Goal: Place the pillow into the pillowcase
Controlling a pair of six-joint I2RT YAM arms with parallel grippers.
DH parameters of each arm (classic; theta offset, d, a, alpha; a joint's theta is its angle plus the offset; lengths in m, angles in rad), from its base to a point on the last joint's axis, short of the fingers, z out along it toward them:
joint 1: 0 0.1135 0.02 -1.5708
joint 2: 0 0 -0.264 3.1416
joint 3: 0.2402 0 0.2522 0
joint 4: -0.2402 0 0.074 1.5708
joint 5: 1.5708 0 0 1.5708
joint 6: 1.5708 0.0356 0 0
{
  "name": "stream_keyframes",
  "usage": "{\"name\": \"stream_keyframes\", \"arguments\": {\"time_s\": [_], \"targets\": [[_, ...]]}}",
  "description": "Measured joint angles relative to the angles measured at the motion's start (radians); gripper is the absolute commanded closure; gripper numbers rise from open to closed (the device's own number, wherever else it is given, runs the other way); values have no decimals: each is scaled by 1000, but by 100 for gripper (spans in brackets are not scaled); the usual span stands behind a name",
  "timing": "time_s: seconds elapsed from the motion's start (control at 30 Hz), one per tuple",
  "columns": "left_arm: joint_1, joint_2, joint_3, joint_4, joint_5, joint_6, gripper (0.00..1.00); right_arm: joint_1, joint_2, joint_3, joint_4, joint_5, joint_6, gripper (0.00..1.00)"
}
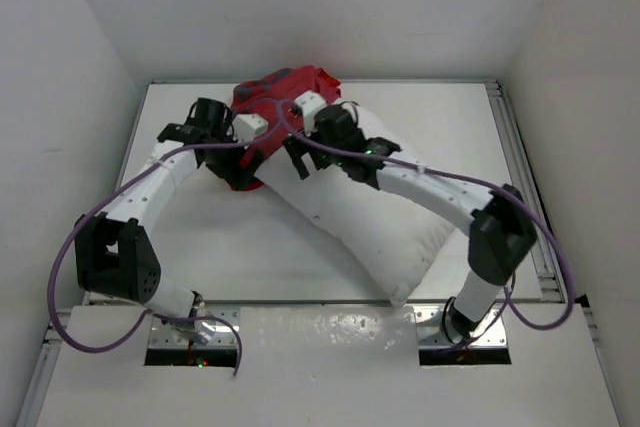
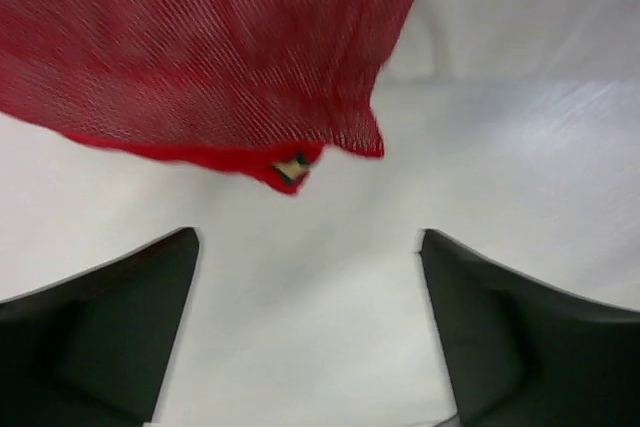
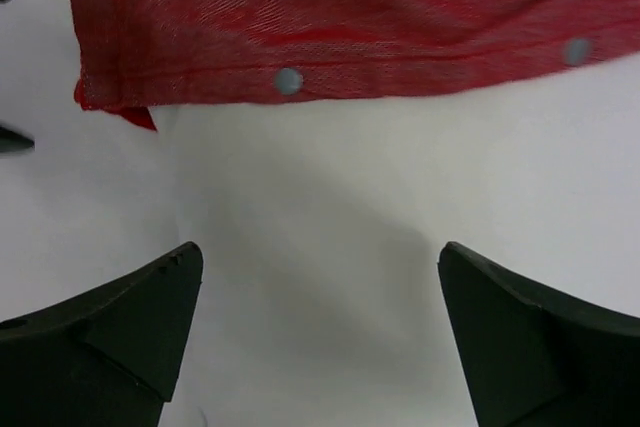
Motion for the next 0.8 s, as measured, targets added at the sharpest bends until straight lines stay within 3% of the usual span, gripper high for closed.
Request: {"name": "stream_keyframes", "arguments": {"time_s": [0.17,0.33,0.37,0.43,0.47,0.53,0.57,0.6,0.63,0.67,0.7,0.73,0.8], "targets": [[22,5,-147,66,-35,-28,0,118,170,72,-43,80,-56,1],[46,27,-259,249,-126,-62,1,146,253,111,-73,198,-74,1],[46,40,-275,290,-140,-66,2,148,264,114,-73,217,-74,1],[50,74,-299,369,-161,-81,17,148,301,128,-73,263,-71,4],[53,95,-303,399,-162,-87,35,148,319,137,-75,278,-68,10],[61,138,-302,458,-143,-100,54,148,358,166,-85,296,-56,22],[66,158,-302,485,-116,-103,71,145,374,182,-93,298,-47,41],[71,177,-299,502,-90,-113,86,143,387,197,-103,293,-43,52],[75,196,-292,513,-60,-117,94,137,396,211,-111,278,-26,64],[76,212,-283,521,-32,-126,100,129,403,225,-122,261,-12,87],[77,225,-272,526,-6,-135,100,120,407,238,-130,239,-1,95],[78,233,-262,530,16,-144,100,109,410,253,-137,212,21,100],[78,239,-238,542,55,-155,100,84,410,280,-145,151,48,100]]}}
